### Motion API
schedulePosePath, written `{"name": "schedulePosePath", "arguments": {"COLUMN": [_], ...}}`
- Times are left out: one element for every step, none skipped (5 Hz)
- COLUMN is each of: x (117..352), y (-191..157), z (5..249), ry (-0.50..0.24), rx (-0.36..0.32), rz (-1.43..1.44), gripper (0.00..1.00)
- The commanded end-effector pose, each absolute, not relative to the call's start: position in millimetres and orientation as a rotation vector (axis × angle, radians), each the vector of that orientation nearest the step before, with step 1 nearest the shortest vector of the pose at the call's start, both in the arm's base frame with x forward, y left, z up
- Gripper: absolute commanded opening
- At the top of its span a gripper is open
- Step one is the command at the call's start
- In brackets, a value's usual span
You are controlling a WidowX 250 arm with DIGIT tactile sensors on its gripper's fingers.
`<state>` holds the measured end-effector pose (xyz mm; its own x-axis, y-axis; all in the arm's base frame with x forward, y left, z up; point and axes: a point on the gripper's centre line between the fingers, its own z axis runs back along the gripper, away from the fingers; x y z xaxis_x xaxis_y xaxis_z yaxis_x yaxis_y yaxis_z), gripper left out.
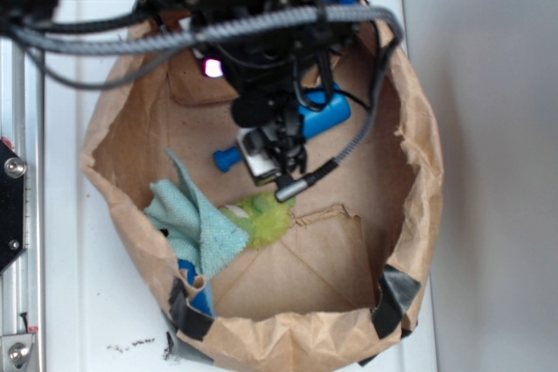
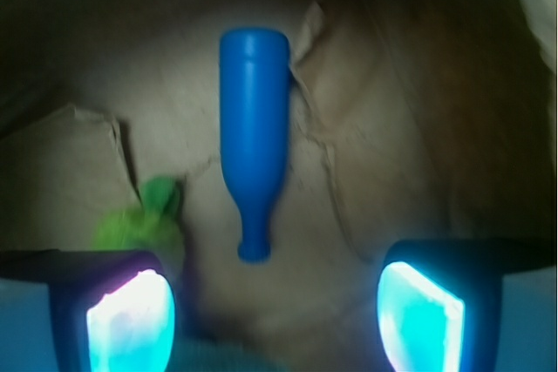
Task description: Grab the blue bottle.
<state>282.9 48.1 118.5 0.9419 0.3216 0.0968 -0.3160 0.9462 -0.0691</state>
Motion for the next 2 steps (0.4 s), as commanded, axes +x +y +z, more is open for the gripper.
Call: {"name": "schedulePosePath", "arguments": {"x": [313, 326], "y": [38, 31], "z": [98, 89], "ry": [-0.153, -0.136], "rx": [-0.112, -0.162], "rz": [0.295, 0.297], "gripper": [1.00, 1.00]}}
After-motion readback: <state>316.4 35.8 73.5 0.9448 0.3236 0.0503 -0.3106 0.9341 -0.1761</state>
